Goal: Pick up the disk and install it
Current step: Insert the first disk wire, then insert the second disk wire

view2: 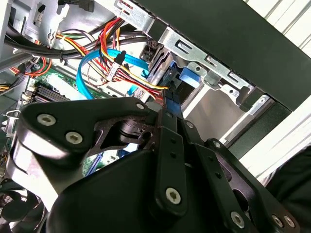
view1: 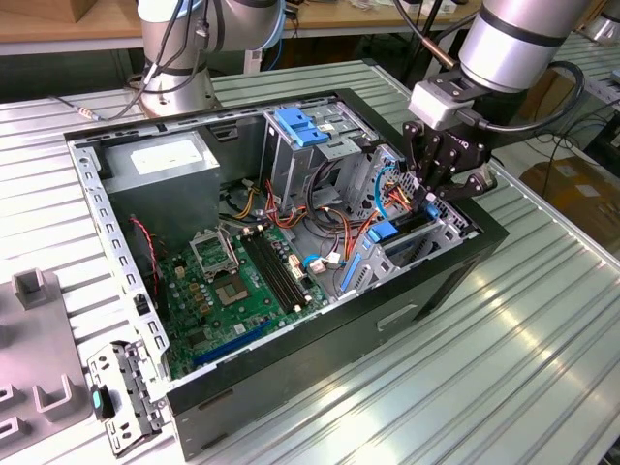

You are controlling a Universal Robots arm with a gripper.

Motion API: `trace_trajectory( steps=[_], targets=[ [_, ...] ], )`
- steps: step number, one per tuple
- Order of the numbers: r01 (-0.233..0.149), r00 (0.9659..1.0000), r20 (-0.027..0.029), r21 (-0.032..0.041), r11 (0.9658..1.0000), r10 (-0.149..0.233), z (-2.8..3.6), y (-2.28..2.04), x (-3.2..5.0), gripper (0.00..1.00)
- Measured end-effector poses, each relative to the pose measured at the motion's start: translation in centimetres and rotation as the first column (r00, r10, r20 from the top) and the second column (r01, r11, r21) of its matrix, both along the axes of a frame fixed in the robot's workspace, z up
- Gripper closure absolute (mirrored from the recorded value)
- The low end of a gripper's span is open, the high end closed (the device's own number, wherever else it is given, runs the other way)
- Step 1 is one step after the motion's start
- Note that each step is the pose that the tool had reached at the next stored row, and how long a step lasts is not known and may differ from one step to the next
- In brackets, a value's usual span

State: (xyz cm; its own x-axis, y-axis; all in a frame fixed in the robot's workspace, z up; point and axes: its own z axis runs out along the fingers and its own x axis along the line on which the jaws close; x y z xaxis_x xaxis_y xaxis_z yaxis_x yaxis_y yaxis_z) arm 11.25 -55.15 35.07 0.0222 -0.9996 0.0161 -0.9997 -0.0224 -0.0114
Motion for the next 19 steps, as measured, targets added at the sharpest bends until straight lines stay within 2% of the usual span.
trace_trajectory(
  steps=[8,12,16,19],
  targets=[
    [0.0,1.0,0.0,-0.0003,1.0,0.0,0.0,0.0,0.0,0.89],
    [0.0,1.0,0.0,-0.0002,1.0,0.0,0.0,-0.01,-0.6,0.89],
    [0.0,1.0,0.0,-0.0002,1.0,0.0,0.0,0.0,-0.62,0.89],
    [0.0,1.0,0.0001,0.0031,1.0,0.0,0.71,0.0,-0.65,0.89]
  ],
)
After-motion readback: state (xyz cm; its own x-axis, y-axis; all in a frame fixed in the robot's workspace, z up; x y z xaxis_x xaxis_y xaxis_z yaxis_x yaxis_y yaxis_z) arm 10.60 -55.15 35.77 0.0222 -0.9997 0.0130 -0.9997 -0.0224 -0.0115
